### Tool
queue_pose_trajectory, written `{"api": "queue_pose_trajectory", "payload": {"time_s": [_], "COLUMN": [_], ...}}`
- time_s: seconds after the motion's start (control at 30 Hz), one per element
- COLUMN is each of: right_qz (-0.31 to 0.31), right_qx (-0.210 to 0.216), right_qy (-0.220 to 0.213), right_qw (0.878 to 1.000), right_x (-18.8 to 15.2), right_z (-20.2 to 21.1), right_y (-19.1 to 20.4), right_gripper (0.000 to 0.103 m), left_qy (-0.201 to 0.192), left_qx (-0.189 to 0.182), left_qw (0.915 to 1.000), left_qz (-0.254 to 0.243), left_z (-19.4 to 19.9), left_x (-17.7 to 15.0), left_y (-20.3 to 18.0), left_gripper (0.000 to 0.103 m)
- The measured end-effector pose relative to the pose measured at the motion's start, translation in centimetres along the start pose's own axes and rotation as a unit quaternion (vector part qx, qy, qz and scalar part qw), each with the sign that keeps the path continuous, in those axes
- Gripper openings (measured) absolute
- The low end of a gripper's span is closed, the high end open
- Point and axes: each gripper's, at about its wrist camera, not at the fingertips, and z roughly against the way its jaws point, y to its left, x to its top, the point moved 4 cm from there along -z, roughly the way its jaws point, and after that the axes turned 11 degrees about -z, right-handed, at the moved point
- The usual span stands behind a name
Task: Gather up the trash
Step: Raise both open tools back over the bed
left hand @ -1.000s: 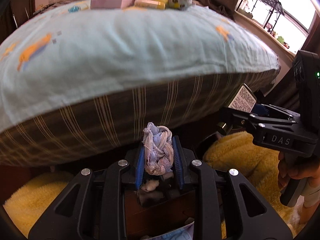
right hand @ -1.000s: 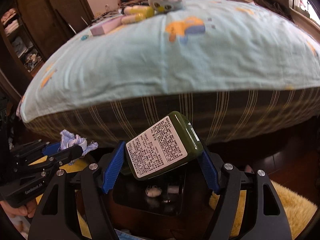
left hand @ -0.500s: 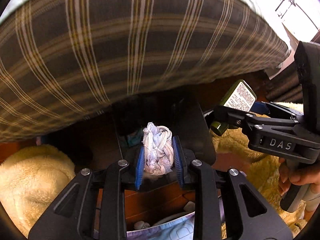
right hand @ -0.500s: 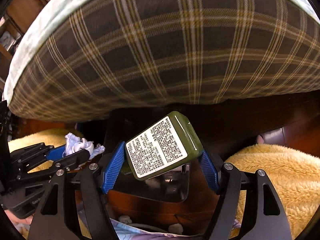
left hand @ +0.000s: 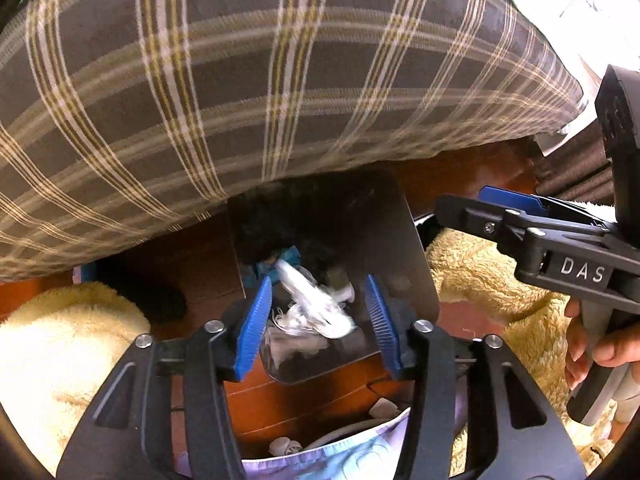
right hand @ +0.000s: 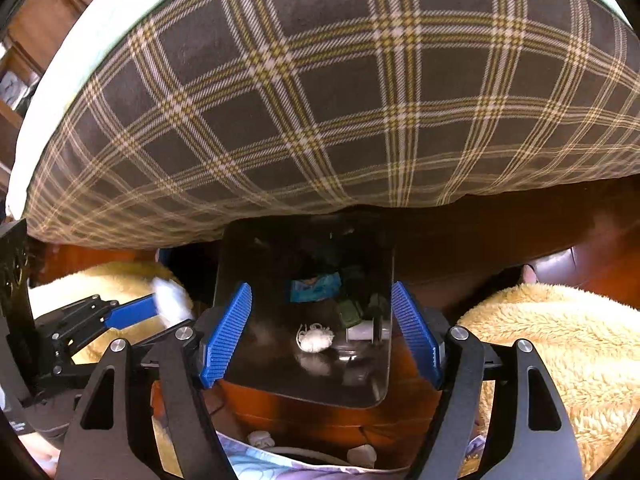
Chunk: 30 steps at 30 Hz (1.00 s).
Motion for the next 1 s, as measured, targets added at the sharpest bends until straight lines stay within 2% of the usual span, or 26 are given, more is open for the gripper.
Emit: {"api": "queue_pose_trajectory", "payload": {"time_s": [0.2, 0.27, 0.4, 0.5, 0.57, 0.67, 1.0], "right_qz": [-0.003, -0.003, 0.004, 0.01, 0.016, 0.029, 0.044], "right_qx": [0.007, 0.015, 0.027, 0.033, 0.036, 0.036, 0.03], "right_qy": [-0.026, -0.043, -0.081, -0.113, -0.135, -0.166, -0.202], "right_qw": [1.0, 0.999, 0.996, 0.993, 0.99, 0.985, 0.978], "right_x": [1.2, 1.9, 3.2, 5.0, 6.3, 8.6, 15.7], "right_z": [2.7, 4.0, 6.6, 9.0, 10.8, 12.9, 14.6], "right_y": [-0.3, -0.1, 0.6, 1.4, 1.9, 2.6, 4.4], "right_gripper": [0.074, 0.074, 0.074, 0.075, 0.076, 0.078, 0.078], "left_qy": [-0.04, -0.059, -0.091, -0.111, -0.123, -0.141, -0.172], "left_qx": [0.034, 0.042, 0.055, 0.061, 0.065, 0.071, 0.102], "left_qw": [0.9985, 0.9973, 0.9942, 0.9919, 0.9901, 0.9874, 0.9796], "left_qz": [-0.013, -0.014, -0.015, -0.011, -0.011, -0.014, -0.017], "left_z": [3.1, 4.7, 7.7, 9.8, 11.1, 12.7, 14.9], "left_x": [1.2, 1.8, 2.9, 4.0, 4.8, 6.3, 12.6], "left_y": [0.5, 0.5, 0.7, 1.3, 1.7, 2.4, 5.1], "left_gripper": [0.057, 0.063, 0.068, 0.071, 0.078, 0.083, 0.085]}}
